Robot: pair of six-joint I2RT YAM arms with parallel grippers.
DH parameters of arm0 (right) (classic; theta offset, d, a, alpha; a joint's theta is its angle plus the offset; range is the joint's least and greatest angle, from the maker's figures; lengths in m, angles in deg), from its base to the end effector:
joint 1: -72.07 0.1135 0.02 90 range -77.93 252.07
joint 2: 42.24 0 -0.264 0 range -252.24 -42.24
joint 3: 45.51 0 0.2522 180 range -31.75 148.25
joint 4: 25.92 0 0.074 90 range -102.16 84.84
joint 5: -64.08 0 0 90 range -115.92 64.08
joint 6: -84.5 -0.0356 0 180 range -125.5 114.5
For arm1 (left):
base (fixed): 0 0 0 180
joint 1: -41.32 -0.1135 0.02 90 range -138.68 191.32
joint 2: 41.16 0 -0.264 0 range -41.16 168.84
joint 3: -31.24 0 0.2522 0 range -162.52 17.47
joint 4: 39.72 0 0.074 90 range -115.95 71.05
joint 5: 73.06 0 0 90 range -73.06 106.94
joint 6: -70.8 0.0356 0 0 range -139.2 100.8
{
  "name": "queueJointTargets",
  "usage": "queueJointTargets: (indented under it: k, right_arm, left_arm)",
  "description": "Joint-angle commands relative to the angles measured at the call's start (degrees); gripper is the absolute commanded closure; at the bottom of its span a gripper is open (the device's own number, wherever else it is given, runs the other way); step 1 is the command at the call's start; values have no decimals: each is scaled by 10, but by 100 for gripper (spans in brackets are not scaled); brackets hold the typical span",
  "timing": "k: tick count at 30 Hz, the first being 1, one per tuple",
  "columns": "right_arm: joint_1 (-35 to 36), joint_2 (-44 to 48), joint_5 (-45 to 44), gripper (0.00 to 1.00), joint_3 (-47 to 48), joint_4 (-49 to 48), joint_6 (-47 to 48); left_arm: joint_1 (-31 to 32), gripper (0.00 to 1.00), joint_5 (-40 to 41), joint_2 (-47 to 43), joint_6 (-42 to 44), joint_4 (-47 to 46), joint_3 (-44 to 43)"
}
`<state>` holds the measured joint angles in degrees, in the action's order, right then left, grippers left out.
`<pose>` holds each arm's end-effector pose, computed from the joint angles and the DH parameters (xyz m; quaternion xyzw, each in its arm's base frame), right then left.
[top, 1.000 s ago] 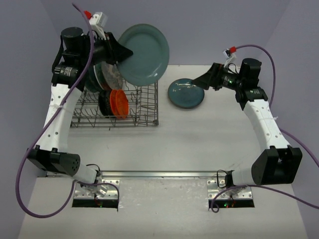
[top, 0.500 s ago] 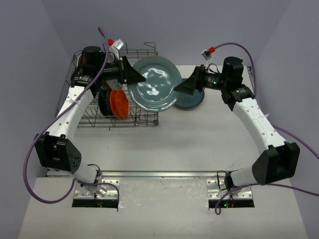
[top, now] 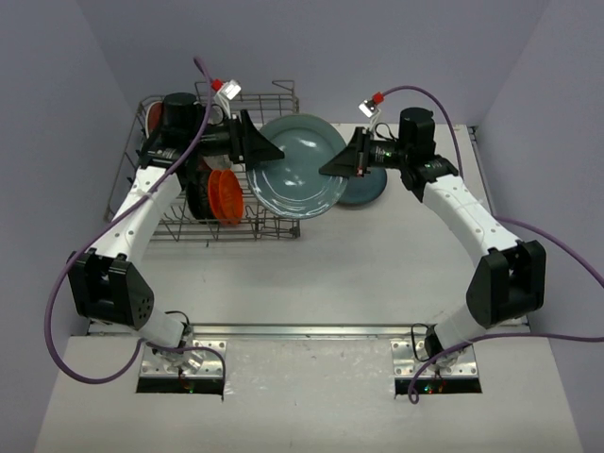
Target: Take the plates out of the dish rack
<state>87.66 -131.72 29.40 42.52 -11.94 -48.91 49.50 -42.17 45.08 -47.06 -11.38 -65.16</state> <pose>0.3394 0.1251 0.3460 -0.1036 0.7516 0.5857 0.2851 0.3308 -0.0784 0.3926 0.1646 0.7436 -0.5377 0.3616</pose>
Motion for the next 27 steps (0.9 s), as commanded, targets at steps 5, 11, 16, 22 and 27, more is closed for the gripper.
queueJointTargets:
  k: [5, 11, 16, 22, 27]
  right_arm:
    - [-104, 46, 29, 100, -65, -108, -125]
    - [-256, 25, 70, 100, -84, -121, -144]
    - [-302, -31, 52, 100, -59, -54, -80]
    - [-301, -125, 17, 100, -12, -6, -40]
    - [-287, -199, 2, 100, 35, 3, -42]
  left_arm:
    - [-14, 0, 66, -14, 25, 33, -71]
    - [-56, 0, 89, 2, 27, 56, -128]
    - [-60, 0, 98, 9, 42, 60, -172]
    - [-61, 0, 120, 18, 57, 71, -208]
    - [-61, 0, 121, 18, 58, 69, -188]
